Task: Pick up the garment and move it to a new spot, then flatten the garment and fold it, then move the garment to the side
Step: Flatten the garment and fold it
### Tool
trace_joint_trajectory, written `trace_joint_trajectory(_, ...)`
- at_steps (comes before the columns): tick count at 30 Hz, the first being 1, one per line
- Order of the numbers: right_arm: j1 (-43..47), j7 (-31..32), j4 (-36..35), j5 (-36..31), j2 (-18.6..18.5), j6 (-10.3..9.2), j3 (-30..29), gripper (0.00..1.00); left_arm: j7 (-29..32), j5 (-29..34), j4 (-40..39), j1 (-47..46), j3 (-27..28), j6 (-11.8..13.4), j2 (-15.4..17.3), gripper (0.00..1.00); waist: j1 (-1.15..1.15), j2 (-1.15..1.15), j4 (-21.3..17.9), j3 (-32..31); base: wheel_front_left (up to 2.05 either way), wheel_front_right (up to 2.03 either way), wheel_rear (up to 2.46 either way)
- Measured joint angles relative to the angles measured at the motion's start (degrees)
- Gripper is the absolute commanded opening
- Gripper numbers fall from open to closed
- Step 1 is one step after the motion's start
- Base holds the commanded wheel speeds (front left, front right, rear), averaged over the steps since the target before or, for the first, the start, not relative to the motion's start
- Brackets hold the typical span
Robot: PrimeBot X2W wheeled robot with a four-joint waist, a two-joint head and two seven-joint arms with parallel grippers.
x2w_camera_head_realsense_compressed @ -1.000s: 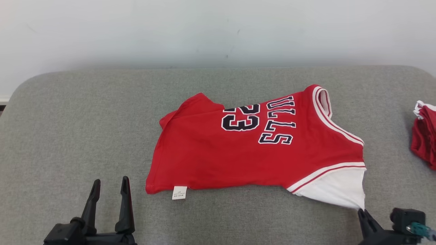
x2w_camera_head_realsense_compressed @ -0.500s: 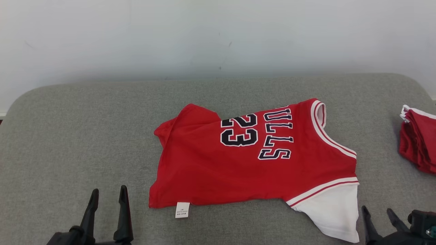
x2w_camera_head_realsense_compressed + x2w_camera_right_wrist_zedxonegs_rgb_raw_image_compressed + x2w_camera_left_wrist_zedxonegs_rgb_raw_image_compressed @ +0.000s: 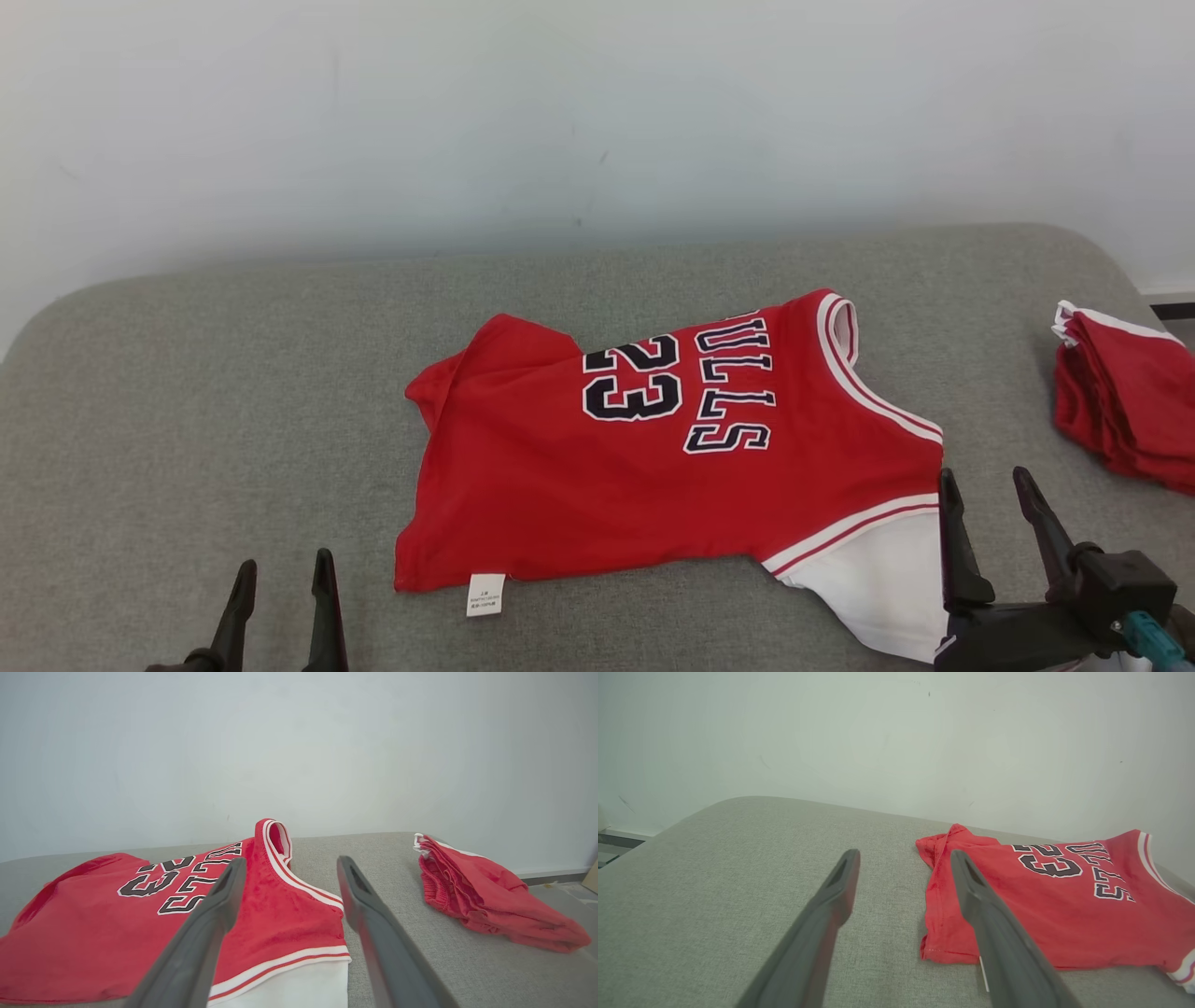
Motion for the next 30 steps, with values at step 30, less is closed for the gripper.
trace_joint_trajectory(30, -1.0, -0.6, 6.4, -0.2, -1.4, 0.00, 3.9, 1.00, 0.0, 0.7, 1.8, 1.1, 0.4, 0.6, 0.0, 1.00, 0.01, 0.00, -1.0, -1.9, 0.00, 0.00, 0.00)
